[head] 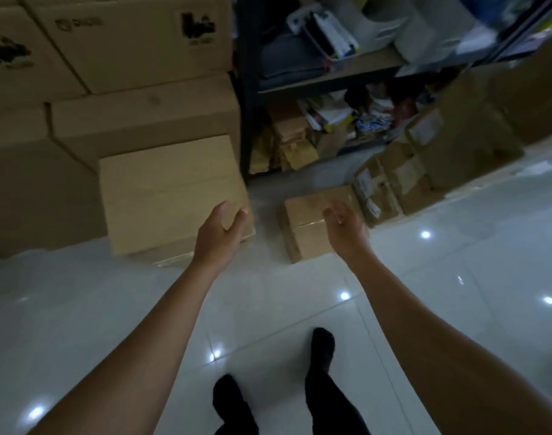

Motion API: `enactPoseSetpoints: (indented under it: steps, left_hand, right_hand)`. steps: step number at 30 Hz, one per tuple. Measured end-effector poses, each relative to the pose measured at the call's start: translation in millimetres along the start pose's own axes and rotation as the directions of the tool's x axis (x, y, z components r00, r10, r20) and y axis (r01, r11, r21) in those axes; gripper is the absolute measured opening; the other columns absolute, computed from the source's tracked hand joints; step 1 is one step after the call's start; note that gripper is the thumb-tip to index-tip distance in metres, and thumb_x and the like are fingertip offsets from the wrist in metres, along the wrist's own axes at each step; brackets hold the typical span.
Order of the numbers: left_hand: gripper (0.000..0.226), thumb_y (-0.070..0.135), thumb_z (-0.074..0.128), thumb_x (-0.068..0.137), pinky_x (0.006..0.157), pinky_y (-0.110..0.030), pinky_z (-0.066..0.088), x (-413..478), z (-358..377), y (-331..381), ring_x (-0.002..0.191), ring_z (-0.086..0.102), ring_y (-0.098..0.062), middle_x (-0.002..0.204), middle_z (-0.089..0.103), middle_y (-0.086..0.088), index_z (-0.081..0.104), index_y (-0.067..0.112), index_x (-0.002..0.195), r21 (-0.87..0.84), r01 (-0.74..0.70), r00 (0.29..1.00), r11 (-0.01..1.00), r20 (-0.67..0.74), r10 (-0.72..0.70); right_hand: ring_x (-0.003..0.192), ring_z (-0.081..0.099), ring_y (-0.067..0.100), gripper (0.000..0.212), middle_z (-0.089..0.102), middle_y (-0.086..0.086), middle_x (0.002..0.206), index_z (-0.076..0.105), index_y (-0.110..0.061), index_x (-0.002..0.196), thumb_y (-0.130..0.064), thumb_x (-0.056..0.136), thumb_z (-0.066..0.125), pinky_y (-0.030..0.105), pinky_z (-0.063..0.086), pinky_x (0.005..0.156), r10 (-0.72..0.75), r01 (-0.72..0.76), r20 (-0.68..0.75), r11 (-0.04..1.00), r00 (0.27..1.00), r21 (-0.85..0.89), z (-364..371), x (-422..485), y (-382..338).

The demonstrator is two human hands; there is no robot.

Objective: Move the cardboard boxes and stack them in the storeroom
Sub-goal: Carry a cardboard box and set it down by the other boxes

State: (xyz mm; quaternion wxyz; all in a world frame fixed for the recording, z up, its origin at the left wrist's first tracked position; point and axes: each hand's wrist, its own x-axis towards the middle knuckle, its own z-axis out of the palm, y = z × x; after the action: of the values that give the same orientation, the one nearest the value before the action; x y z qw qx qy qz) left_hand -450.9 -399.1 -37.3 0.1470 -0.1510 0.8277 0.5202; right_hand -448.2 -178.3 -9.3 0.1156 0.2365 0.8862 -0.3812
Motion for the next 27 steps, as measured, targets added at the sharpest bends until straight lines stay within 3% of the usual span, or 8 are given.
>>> enactPoseSetpoints:
  steps: [2,6,12,17,21,25,27]
  left_hand:
    - [0.064,0.052,0.050,0.094,0.110,-0.036,0.035,5,31,6,0.136,0.040,-0.020,0.149,0.043,-0.005,0.040,0.016,0.146,-0.003,0.013,0.998,1.000,0.059,-0.013]
    - [0.064,0.054,0.051,0.093,0.109,-0.040,0.037,23,91,10,0.134,0.044,-0.021,0.147,0.046,-0.006,0.043,0.017,0.144,0.026,0.054,0.994,0.998,0.093,-0.056]
    - [0.063,0.054,0.052,0.093,0.108,-0.041,0.039,81,190,-16,0.131,0.047,-0.023,0.144,0.049,-0.006,0.047,0.013,0.141,0.048,0.148,0.988,0.988,0.034,-0.150]
    - [0.059,0.050,0.051,0.094,0.101,-0.039,0.042,147,280,-72,0.123,0.052,-0.030,0.136,0.055,-0.016,0.051,0.007,0.134,0.020,0.196,0.981,0.980,0.000,-0.196]
    - [0.068,0.050,0.052,0.094,0.105,-0.033,0.037,205,352,-142,0.132,0.045,-0.027,0.147,0.045,-0.011,0.034,0.011,0.147,0.042,0.242,0.970,0.969,-0.002,-0.242]
    - [0.092,0.054,0.058,0.089,0.109,-0.034,0.035,245,400,-195,0.138,0.037,-0.028,0.156,0.030,-0.008,0.006,0.016,0.155,0.002,0.314,0.949,0.950,-0.042,-0.313]
    - [0.090,0.053,0.061,0.087,0.104,-0.035,0.036,258,413,-209,0.134,0.041,-0.031,0.152,0.038,-0.010,0.012,0.017,0.154,-0.030,0.341,0.932,0.940,-0.124,-0.342]
  right_hand:
    - [0.106,0.055,0.021,0.041,0.057,0.004,0.113,0.050,-0.020,0.135,-0.037,0.098,0.043,0.027,0.041,0.084,0.092,-0.090,-0.051,0.995,0.994,0.028,-23,11,32]
    - [0.129,0.047,0.028,0.044,0.050,0.009,0.140,0.047,-0.025,0.139,-0.042,0.099,0.040,0.039,0.039,0.102,0.154,-0.150,-0.061,0.987,0.986,0.056,-59,43,90]
    - [0.123,0.050,0.031,0.041,0.055,0.013,0.134,0.050,-0.013,0.134,-0.034,0.102,0.037,0.037,0.041,0.093,0.116,-0.117,-0.017,0.993,0.993,-0.016,-72,133,175]
    - [0.110,0.054,0.033,0.034,0.058,0.017,0.119,0.054,-0.008,0.121,-0.030,0.101,0.037,0.042,0.044,0.090,0.101,-0.101,0.004,0.995,0.995,-0.024,-42,225,248]
    - [0.095,0.049,0.023,0.035,0.056,0.013,0.115,0.052,-0.011,0.128,-0.028,0.100,0.039,0.034,0.043,0.081,0.074,-0.074,-0.006,0.997,0.997,-0.036,17,301,318]
    - [0.112,0.053,0.035,0.031,0.053,0.020,0.117,0.046,-0.003,0.126,-0.015,0.099,0.040,0.046,0.046,0.098,0.087,-0.087,-0.001,0.995,0.996,-0.055,67,356,360]
    - [0.118,0.050,0.036,0.035,0.052,0.021,0.126,0.046,-0.001,0.129,-0.020,0.100,0.039,0.045,0.042,0.101,0.112,-0.112,-0.008,0.986,0.994,-0.123,83,376,374]
